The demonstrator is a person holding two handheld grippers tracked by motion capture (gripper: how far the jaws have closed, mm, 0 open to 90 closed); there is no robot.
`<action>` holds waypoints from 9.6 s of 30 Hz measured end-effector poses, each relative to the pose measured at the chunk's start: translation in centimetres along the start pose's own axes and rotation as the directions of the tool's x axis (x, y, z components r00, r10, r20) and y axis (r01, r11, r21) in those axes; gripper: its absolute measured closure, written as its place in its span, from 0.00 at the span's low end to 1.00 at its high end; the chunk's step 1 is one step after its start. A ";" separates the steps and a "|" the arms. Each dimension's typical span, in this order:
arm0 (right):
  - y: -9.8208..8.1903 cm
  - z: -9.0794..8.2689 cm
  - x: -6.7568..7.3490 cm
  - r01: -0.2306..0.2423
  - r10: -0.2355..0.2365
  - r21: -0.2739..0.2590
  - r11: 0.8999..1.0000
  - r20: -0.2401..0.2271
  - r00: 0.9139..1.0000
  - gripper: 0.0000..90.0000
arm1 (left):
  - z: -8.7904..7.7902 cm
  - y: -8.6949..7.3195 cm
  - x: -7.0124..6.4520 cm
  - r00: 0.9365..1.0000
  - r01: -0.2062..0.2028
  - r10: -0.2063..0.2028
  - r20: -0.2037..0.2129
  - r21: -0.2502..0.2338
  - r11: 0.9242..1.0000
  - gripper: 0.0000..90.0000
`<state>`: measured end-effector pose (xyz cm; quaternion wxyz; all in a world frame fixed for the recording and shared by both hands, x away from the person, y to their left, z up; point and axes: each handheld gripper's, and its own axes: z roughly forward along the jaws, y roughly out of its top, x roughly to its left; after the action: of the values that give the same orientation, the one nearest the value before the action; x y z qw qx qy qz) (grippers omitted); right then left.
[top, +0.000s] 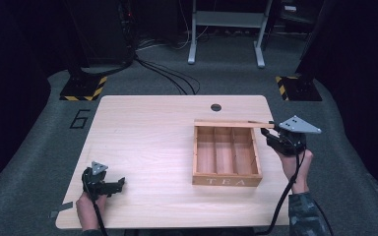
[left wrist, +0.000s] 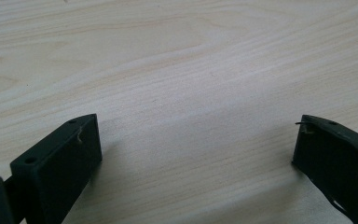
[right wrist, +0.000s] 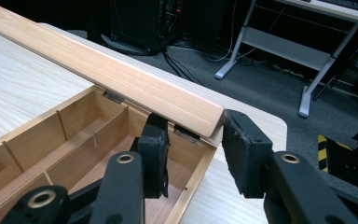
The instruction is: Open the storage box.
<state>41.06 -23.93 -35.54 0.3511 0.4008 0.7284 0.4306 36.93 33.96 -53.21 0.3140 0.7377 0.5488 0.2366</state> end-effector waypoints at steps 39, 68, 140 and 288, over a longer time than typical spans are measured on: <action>4.7 2.4 -2.4 0.004 -0.004 0.058 0.998 0.000 1.000 0.71 | 0.0 0.0 0.0 1.000 0.000 0.000 0.000 0.000 1.000 0.01; 5.8 3.4 -3.2 -0.005 0.005 0.070 0.998 -0.005 1.000 0.71 | 0.0 0.0 0.0 1.000 0.001 -0.001 0.000 0.000 1.000 0.01; 5.8 3.3 -3.1 0.004 -0.005 0.070 0.998 0.003 1.000 0.71 | 0.0 0.0 0.0 1.000 -0.001 0.001 0.000 0.000 1.000 0.01; -10.0 -1.1 3.3 -0.122 0.138 0.173 0.977 -0.083 0.987 0.68 | 0.0 0.0 0.0 1.000 0.001 -0.001 -0.004 -0.003 1.000 0.01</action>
<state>35.85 -24.45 -44.80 0.2526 0.4549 0.7499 0.4085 36.89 33.92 -53.21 0.3142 0.7365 0.5493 0.2388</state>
